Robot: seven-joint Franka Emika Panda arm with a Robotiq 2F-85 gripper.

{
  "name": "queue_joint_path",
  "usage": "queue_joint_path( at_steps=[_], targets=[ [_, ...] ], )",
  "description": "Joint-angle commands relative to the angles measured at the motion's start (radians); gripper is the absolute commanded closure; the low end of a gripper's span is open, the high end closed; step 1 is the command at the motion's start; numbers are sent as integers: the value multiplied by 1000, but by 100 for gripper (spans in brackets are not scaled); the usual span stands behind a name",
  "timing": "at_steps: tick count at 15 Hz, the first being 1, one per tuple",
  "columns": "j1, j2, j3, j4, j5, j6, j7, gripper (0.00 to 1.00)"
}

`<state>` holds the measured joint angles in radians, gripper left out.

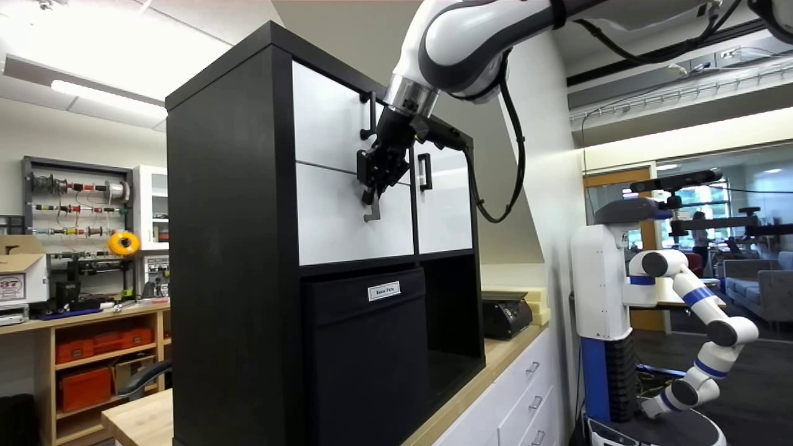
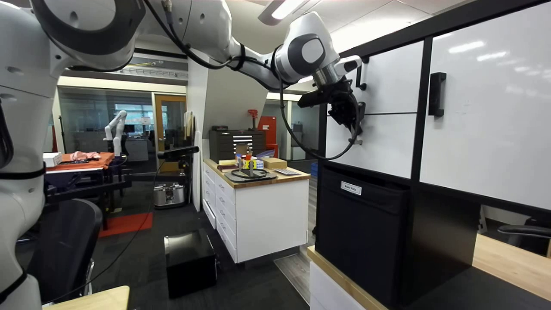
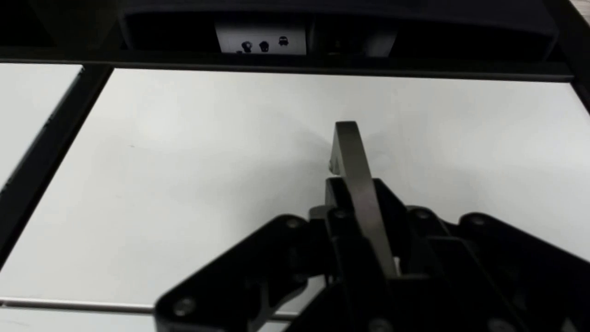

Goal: Open the bottom drawer of the kitchen cabinet

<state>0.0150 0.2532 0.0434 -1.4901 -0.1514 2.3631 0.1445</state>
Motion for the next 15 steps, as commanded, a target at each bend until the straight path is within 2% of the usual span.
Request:
queue_joint_path(
  at_steps=[1,8,15],
  targets=[
    [7,-17,-11,-14,38,19,-33,94],
    [0,-117,-14,-173,54,64,-31,94],
    [1,-300,-16,-450,54,178,-23,94]
  ],
)
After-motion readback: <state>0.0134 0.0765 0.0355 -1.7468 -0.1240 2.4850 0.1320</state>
